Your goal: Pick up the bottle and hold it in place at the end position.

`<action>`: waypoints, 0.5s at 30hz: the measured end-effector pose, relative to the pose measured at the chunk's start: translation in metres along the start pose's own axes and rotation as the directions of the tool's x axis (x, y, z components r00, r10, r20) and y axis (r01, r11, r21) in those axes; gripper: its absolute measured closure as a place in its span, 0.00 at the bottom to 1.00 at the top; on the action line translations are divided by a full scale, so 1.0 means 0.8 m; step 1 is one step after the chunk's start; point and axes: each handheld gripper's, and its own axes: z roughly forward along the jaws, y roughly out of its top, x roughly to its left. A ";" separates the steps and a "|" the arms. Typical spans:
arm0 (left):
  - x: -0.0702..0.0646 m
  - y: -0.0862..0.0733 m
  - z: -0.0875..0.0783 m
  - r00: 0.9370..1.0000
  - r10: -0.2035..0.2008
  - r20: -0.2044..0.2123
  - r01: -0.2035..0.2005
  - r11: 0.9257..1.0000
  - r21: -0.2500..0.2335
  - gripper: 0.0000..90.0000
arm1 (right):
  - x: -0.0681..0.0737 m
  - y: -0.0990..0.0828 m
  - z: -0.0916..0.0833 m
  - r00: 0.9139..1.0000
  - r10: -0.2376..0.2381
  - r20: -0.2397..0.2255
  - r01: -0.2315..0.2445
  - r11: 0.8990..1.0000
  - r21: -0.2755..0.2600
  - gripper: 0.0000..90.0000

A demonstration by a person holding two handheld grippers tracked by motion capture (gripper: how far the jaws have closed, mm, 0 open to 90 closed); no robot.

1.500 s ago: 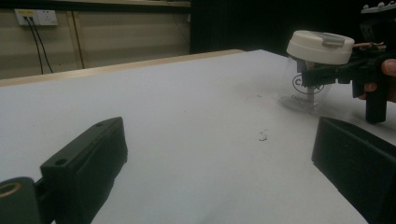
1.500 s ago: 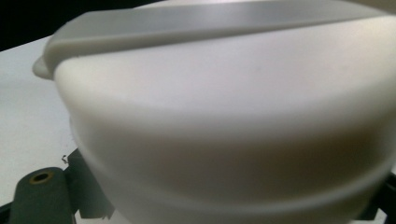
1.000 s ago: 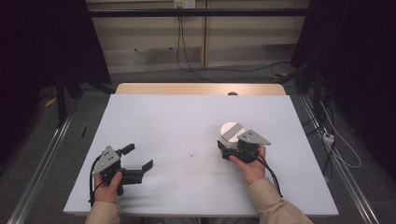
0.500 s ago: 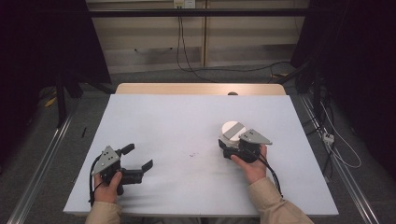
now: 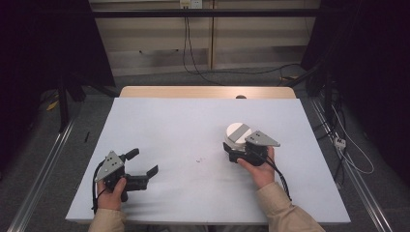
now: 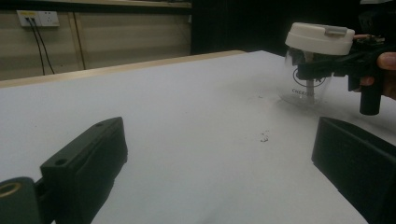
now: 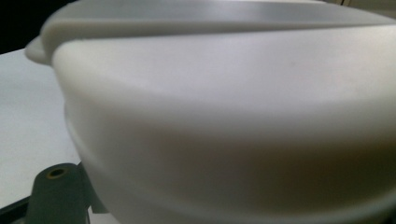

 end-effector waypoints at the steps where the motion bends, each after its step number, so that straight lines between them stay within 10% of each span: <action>1: 0.000 0.000 0.000 1.000 0.000 -0.001 0.000 1.000 0.000 0.03 | 0.002 0.002 0.001 1.000 -0.006 -0.005 0.006 1.000 -0.001 0.20; 15: 0.002 0.001 -0.001 1.000 -0.004 0.002 0.004 1.000 -0.009 0.03 | 0.011 0.009 0.018 0.999 -0.020 -0.035 0.020 1.000 0.001 0.20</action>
